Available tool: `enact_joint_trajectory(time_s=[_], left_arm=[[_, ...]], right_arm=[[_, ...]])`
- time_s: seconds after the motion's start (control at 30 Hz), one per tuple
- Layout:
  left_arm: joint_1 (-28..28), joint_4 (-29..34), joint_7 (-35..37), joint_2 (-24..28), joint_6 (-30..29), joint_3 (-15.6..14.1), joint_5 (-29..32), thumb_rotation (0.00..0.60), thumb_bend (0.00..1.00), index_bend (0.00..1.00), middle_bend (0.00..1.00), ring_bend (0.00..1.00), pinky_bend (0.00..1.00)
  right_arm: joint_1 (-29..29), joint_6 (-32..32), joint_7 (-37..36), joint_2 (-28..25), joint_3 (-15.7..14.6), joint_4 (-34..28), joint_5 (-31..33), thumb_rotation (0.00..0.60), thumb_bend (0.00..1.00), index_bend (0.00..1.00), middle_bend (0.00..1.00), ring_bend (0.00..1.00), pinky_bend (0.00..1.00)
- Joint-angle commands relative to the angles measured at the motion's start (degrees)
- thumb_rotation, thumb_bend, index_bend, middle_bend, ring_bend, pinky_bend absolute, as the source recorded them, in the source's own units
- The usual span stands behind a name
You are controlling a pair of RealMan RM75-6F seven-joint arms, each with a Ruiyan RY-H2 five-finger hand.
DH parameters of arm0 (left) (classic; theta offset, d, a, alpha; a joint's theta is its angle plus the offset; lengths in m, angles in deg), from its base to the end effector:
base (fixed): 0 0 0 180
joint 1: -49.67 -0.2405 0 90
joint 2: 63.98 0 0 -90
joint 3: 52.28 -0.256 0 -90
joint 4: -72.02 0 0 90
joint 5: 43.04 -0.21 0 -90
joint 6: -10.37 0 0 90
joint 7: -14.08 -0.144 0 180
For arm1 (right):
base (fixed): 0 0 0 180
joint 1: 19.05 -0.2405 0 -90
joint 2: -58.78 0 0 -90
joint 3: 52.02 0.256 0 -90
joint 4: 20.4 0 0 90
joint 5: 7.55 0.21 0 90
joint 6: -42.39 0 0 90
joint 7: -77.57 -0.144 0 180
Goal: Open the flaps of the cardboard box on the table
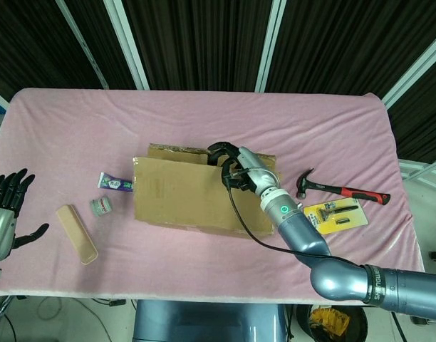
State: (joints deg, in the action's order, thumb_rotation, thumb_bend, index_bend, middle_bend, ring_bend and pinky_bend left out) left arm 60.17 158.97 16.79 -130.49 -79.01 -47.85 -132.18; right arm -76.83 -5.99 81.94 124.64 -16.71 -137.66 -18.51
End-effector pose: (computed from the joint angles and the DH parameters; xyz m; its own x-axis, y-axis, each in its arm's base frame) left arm -0.2920 0.2167 0.1650 0.3840 -0.1395 0.9127 0.9027 -0.1511 -0.4029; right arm 0.0141 -0.3559 0.0988 -0.3927 -0.5277 0.7532 -0.8892 0.0087 -0.4575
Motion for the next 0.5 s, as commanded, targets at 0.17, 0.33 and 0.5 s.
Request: enact_joint_trajectory(time_s=[0.17, 0.33, 0.5], left_arm=[[-0.1, 0.0, 0.0, 0.0, -0.3, 0.0, -0.5, 0.600, 0.12, 0.00, 0.00, 0.00, 0.00], [-0.1, -0.1, 0.0, 0.0, -0.2, 0.0, -0.6, 0.600, 0.12, 0.00, 0.00, 0.00, 0.00], [-0.2, -0.3, 0.0, -0.1, -0.2, 0.1, -0.5, 0.600, 0.12, 0.00, 0.00, 0.00, 0.00]], right_arm=[[-1.6, 4.5, -1.2, -5.3, 0.1, -3.8, 3.7, 0.600, 0.84, 0.22, 0.30, 0.41, 0.54], [-2.1, 7.0, -2.5, -8.3, 0.5, -6.0, 4.5, 0.600, 0.63, 0.19, 0.29, 0.40, 0.54], [-2.4, 9.7, -4.4, -11.3, 0.9, -7.3, 4.5, 0.600, 0.55, 0.19, 0.29, 0.39, 0.53]])
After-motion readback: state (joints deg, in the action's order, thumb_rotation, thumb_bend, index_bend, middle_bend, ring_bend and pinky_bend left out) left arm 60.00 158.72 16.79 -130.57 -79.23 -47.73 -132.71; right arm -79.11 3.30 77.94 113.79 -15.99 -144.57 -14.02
